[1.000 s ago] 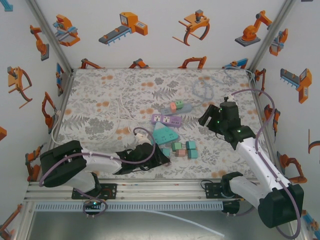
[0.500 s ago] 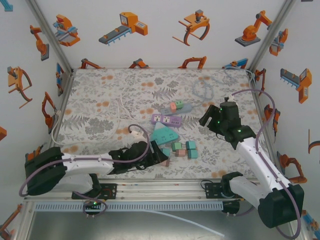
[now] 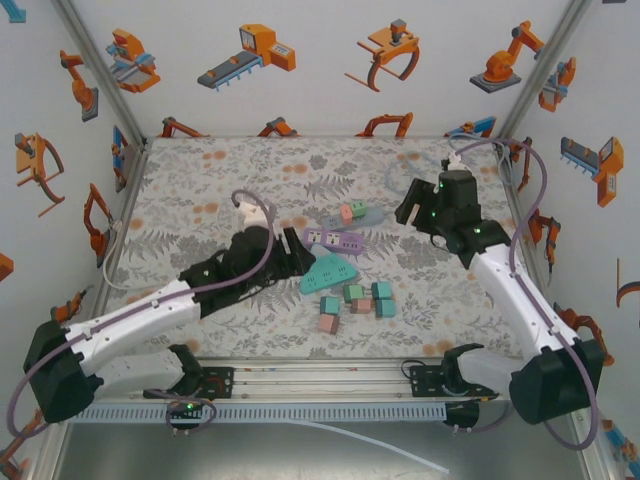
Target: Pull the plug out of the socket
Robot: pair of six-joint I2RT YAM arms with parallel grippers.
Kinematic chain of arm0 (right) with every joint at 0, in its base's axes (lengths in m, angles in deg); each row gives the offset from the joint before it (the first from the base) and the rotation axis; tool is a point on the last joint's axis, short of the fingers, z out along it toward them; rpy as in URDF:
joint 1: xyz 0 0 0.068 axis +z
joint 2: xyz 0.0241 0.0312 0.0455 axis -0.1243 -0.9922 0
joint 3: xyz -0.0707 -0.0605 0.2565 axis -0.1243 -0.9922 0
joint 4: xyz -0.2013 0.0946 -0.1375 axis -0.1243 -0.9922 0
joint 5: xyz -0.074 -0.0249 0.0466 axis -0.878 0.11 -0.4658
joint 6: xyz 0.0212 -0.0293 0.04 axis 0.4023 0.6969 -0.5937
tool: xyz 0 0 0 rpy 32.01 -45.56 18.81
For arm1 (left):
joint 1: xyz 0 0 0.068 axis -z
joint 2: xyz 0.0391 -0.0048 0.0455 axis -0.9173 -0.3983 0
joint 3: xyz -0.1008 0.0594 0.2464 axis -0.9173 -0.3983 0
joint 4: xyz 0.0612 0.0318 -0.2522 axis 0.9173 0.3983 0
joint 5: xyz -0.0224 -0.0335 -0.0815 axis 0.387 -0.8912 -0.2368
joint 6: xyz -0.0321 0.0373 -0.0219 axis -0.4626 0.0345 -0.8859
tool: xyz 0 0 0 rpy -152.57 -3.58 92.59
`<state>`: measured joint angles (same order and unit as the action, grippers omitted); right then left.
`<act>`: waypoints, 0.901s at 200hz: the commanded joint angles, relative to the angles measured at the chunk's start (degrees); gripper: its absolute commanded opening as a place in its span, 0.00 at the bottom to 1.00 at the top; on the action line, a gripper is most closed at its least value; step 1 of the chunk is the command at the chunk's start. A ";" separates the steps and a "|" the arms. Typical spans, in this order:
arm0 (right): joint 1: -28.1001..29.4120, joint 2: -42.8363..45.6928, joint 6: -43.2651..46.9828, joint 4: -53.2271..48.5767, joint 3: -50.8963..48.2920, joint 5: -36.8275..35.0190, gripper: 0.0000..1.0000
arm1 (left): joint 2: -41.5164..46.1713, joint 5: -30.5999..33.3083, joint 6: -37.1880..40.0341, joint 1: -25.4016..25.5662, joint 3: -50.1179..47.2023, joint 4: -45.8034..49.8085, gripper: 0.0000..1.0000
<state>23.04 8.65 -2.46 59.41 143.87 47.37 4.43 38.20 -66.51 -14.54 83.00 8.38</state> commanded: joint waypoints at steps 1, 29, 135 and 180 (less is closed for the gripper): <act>0.40 -4.49 2.82 1.00 6.40 2.27 0.68 | -6.04 -6.55 10.68 -6.06 5.63 1.79 0.57; 2.53 -10.94 3.95 -1.52 13.16 2.14 0.68 | -15.16 -10.09 14.33 -12.24 12.27 -3.10 0.55; 9.33 -40.55 24.89 -18.88 41.30 -1.61 0.67 | -47.83 -27.23 16.37 -18.94 36.58 -3.84 0.52; 6.99 -45.72 48.58 -17.08 46.13 16.47 0.64 | -51.35 -29.01 15.79 -18.61 36.01 -4.06 0.52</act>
<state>31.28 -36.15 28.18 43.17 185.70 51.85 -45.49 13.22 -51.72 -33.56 117.78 3.81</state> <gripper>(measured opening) 0.644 0.523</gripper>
